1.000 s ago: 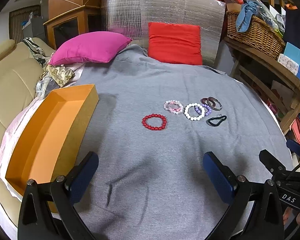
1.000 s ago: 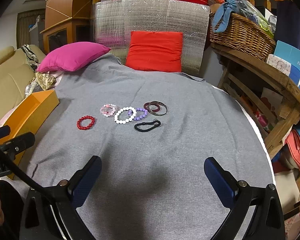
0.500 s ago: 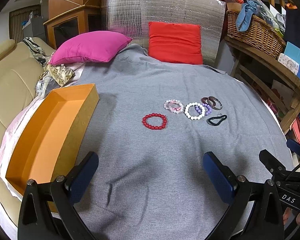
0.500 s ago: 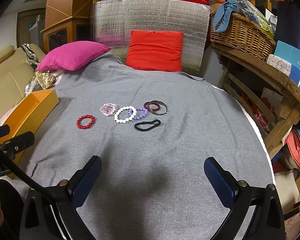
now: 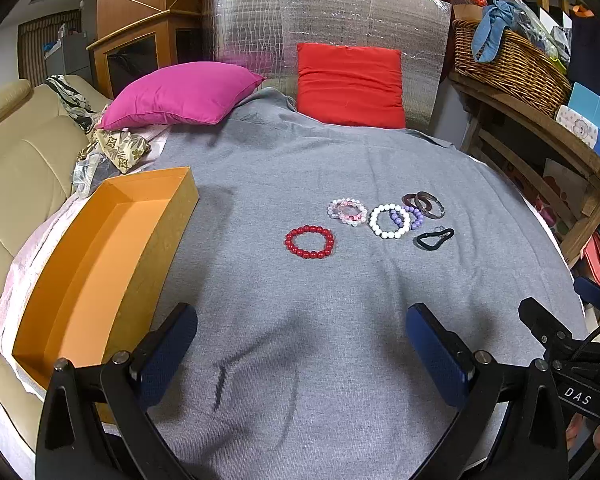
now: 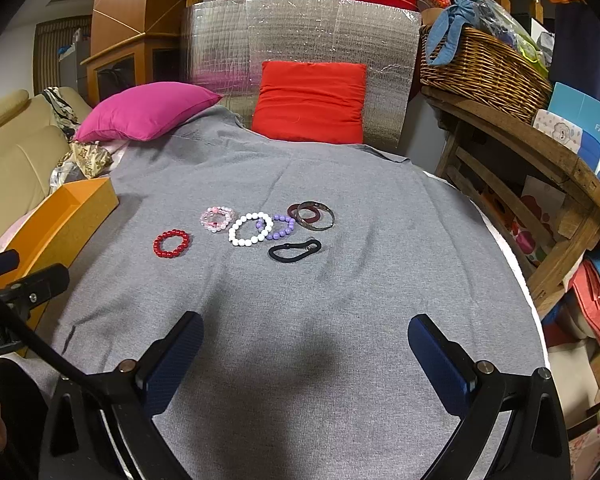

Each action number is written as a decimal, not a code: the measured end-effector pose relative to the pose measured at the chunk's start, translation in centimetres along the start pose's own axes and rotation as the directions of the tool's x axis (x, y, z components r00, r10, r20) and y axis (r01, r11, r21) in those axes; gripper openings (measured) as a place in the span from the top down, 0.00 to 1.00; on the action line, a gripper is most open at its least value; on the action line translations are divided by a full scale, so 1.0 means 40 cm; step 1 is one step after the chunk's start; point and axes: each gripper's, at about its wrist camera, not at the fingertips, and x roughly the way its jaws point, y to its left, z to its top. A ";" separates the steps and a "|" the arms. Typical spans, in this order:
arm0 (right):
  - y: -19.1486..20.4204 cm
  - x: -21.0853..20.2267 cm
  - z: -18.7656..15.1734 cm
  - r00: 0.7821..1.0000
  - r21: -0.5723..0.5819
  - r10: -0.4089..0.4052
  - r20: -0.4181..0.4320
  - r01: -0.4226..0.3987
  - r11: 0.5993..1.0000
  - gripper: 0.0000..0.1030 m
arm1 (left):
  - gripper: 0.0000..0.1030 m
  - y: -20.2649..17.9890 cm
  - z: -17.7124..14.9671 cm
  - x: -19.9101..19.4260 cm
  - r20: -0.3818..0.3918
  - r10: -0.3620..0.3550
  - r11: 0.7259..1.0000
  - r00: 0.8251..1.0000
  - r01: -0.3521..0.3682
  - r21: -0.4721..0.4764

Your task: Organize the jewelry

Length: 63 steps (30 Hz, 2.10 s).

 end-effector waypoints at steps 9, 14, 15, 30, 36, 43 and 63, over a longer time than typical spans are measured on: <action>0.001 -0.002 0.002 1.000 -0.004 0.000 0.000 0.000 1.000 0.00 | 0.00 -0.001 -0.002 0.000 -0.002 0.000 1.000 1.000 0.000 0.000; 0.000 -0.003 0.003 1.000 -0.004 0.000 0.001 0.000 1.000 0.00 | 0.00 0.000 -0.002 -0.001 -0.003 0.000 1.000 1.000 0.000 0.000; 0.001 -0.002 0.004 1.000 -0.004 0.000 0.001 0.000 1.000 0.00 | 0.00 0.000 -0.002 0.000 -0.003 0.000 1.000 1.000 0.000 0.000; -0.001 0.002 0.003 1.000 -0.003 0.001 -0.004 -0.001 1.000 0.00 | 0.00 0.004 -0.001 0.003 -0.010 0.003 1.000 1.000 -0.003 0.000; -0.001 0.004 0.002 1.000 -0.003 0.002 -0.004 -0.002 1.000 0.00 | 0.00 0.004 -0.002 0.009 -0.013 0.002 1.000 1.000 -0.002 0.001; -0.019 0.034 -0.013 0.999 0.016 0.012 -0.042 -0.012 1.000 0.00 | 0.00 0.031 -0.014 0.045 -0.048 0.009 1.000 0.999 -0.011 -0.025; -0.093 0.435 0.145 0.950 0.292 0.137 -0.282 -0.052 0.955 0.33 | 0.00 0.121 -0.028 0.207 -0.159 -0.001 0.995 0.987 -0.015 -0.102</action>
